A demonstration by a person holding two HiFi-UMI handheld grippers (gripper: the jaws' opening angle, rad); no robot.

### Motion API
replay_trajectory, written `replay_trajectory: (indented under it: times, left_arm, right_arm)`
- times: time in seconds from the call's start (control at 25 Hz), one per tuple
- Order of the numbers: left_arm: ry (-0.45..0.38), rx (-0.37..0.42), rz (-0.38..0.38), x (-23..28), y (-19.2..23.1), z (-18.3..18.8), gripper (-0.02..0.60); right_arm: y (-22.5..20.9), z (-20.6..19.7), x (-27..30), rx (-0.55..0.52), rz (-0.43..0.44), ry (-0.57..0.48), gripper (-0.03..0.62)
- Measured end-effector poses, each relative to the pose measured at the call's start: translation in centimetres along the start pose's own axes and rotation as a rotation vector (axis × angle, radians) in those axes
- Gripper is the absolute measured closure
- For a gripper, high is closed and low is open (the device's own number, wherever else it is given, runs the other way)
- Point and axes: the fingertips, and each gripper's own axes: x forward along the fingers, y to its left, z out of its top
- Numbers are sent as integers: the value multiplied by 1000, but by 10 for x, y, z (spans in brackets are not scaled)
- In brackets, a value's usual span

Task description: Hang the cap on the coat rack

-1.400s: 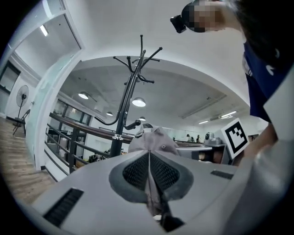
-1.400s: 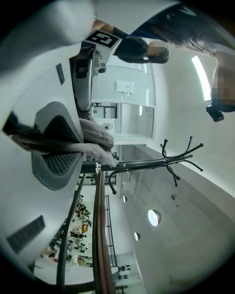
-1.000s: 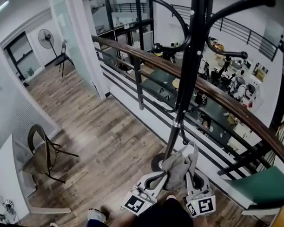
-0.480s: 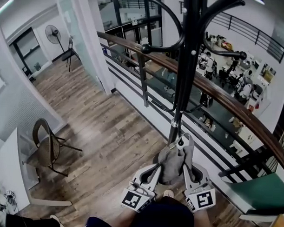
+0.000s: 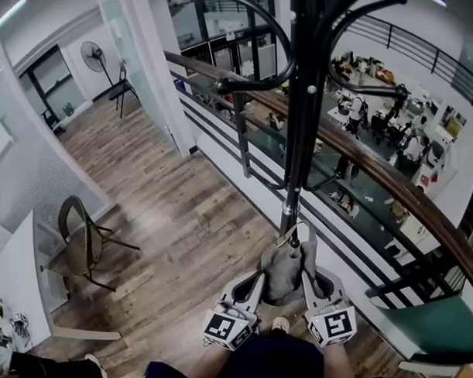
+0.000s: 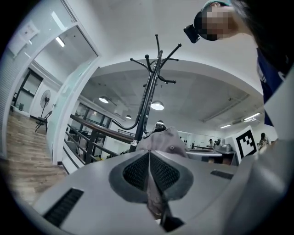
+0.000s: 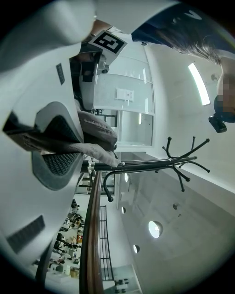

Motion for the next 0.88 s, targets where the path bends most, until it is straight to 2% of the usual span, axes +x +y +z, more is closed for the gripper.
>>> replay_trajectory:
  times: [0.2,0.44,0.64,0.88]
  left_arm:
    - [41,25,33,12,10,-12,574]
    - [44,40,36,23,14,-11,574]
    - [80,48,63,33,23,-15,574]
    - [138,67,73,41,30,-38,574]
  right_arm:
    - [-7,-12,12,-16,19,44,552]
    - [-13,-11,25,-47,33,55,551]
    - [-18,-16,39,-76,47,82,549]
    - [-23,-32,50,-52,49,125,549]
